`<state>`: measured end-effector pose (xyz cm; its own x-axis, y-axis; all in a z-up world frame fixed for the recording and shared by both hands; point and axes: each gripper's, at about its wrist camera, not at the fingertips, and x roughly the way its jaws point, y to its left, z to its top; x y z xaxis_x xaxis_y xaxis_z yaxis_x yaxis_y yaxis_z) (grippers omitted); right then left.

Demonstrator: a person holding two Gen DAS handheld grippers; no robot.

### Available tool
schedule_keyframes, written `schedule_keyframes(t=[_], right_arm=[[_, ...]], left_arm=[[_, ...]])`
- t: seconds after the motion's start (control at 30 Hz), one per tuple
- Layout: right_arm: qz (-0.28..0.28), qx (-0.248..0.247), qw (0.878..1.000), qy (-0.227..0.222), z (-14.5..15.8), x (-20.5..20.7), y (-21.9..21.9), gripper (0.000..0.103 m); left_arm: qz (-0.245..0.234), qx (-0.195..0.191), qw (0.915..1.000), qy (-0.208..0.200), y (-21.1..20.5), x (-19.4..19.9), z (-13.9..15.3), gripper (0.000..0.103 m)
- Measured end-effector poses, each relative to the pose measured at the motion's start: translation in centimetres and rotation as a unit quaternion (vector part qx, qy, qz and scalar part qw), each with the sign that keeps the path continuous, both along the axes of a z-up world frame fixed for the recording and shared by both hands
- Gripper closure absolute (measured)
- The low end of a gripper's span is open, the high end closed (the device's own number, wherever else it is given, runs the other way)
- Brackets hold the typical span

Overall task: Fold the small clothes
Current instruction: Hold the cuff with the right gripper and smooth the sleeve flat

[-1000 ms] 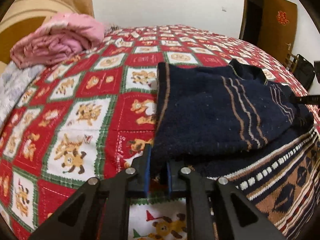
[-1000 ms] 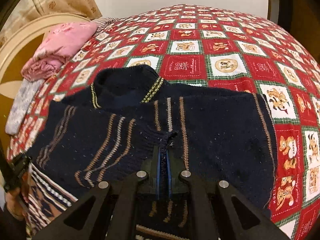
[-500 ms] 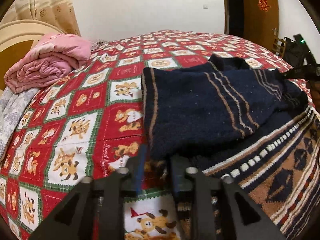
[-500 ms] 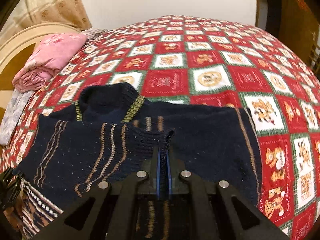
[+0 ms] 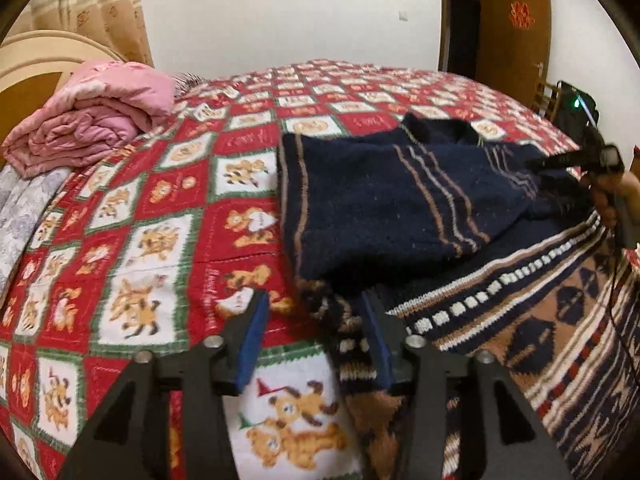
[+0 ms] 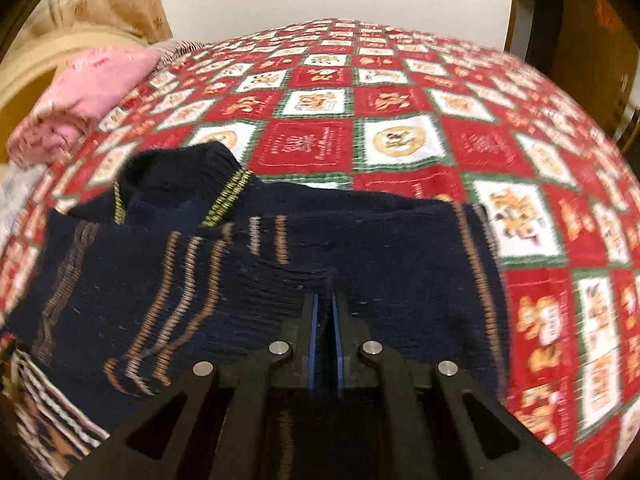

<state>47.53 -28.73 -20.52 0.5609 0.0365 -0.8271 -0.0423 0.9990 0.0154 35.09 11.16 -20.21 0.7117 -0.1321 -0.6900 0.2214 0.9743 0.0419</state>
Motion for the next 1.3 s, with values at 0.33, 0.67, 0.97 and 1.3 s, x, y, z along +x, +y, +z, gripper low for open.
schedule_keyframes(t=[0.33, 0.67, 0.97, 1.3], right_arm=[[0.087, 0.077, 0.993, -0.036, 3.7, -3.3, 3.3, 0.053], [0.011, 0.01, 1.0, 0.005, 0.2, -2.8, 0.9, 0.056], [0.027, 0.085, 0.996, 0.021, -0.9, -2.7, 1.4, 0.088], [0.014, 0.032, 0.999, -0.006, 0.0, -2.7, 0.3, 0.099]], left_arm=[[0.084, 0.001, 0.9964, -0.016, -0.5, 4.8, 2.0, 0.022], [0.062, 0.049, 0.9963, 0.033, -3.6, 3.9, -2.0, 0.022], [0.064, 0.049, 0.9963, 0.032, -3.8, 4.2, -2.0, 0.022], [0.065, 0.047, 0.9963, 0.031, -3.8, 4.0, -2.0, 0.022]])
